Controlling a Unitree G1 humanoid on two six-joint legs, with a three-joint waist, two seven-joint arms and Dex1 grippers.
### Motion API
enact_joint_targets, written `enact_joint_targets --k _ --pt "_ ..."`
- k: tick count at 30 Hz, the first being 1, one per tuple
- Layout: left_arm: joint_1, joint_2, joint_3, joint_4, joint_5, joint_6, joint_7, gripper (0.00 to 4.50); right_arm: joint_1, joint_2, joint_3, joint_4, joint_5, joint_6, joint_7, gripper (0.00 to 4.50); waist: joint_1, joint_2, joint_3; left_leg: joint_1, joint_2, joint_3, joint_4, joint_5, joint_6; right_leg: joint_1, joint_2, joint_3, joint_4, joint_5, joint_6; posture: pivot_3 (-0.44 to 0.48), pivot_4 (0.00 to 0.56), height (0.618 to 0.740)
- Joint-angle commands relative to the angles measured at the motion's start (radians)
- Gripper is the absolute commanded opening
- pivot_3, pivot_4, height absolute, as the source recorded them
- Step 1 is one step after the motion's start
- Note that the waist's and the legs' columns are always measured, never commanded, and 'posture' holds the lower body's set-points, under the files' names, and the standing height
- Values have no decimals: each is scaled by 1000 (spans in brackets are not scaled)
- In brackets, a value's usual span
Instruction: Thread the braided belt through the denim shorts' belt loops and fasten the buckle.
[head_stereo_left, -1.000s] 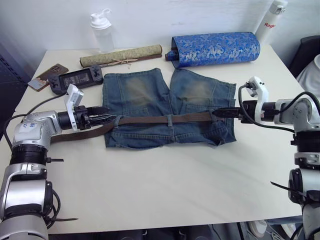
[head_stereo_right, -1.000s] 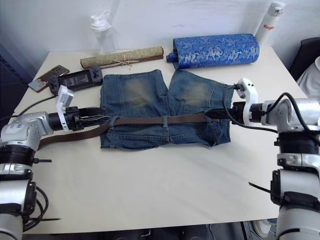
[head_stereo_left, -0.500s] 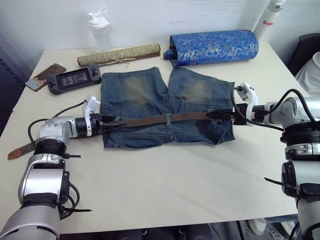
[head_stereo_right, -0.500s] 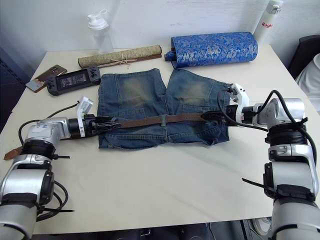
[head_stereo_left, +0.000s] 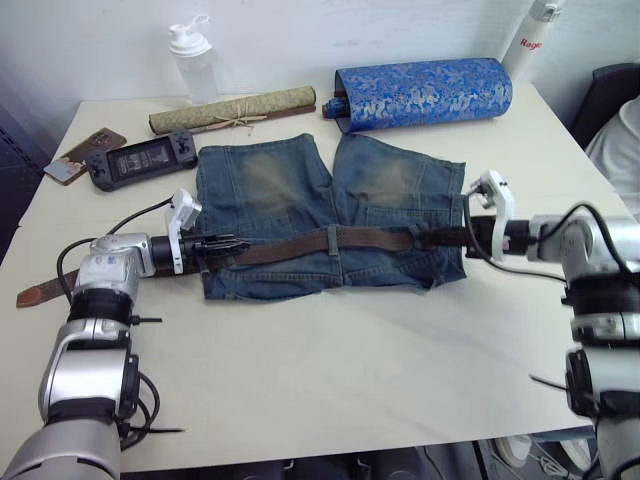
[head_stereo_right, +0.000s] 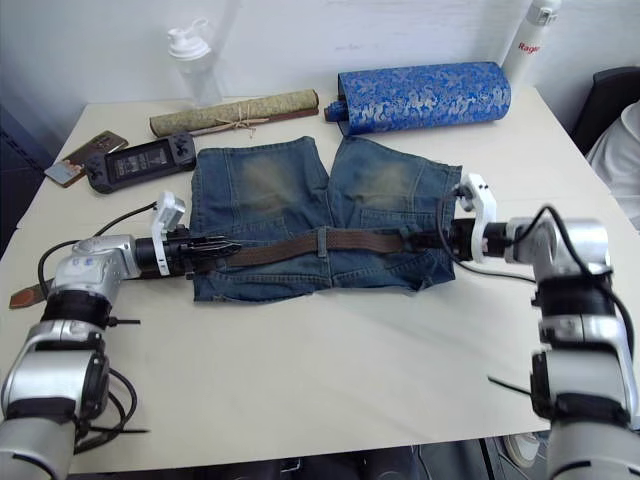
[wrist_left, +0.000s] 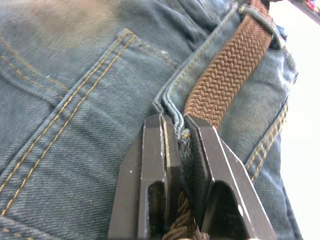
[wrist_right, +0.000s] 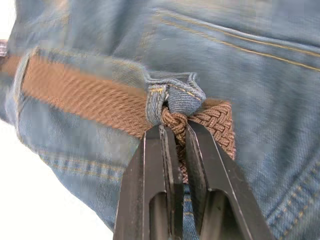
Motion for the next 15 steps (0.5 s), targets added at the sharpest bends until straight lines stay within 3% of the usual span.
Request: enact_joint_targets --k 1,7,11,15 --pt "141 -25 113 -267 -23 -213 144 55 186 -9 -96 -302 77 -195 69 0 2 0 0 0 0 -1 0 0 0 0 0 0 0 0 0 0 150 717" --pt "502 7 121 -521 111 -751 169 55 570 -27 -117 -537 -51 -721 137 0 4 0 0 3 0 -1 0 0 0 4 -1 -1 -1 0 0 0 150 717" --pt "640 47 120 -477 143 -957 176 55 682 -37 -116 -516 -111 -951 138 0 3 0 0 6 0 0 0 0 0 6 -2 -1 -2 0 0 0 150 717" --pt "720 107 116 -309 162 -1144 169 55 772 -90 -119 -464 -170 -1066 143 0 2 1 0 22 2 -1 -4 -6 0 22 -2 -1 -11 0 0 0 150 717"
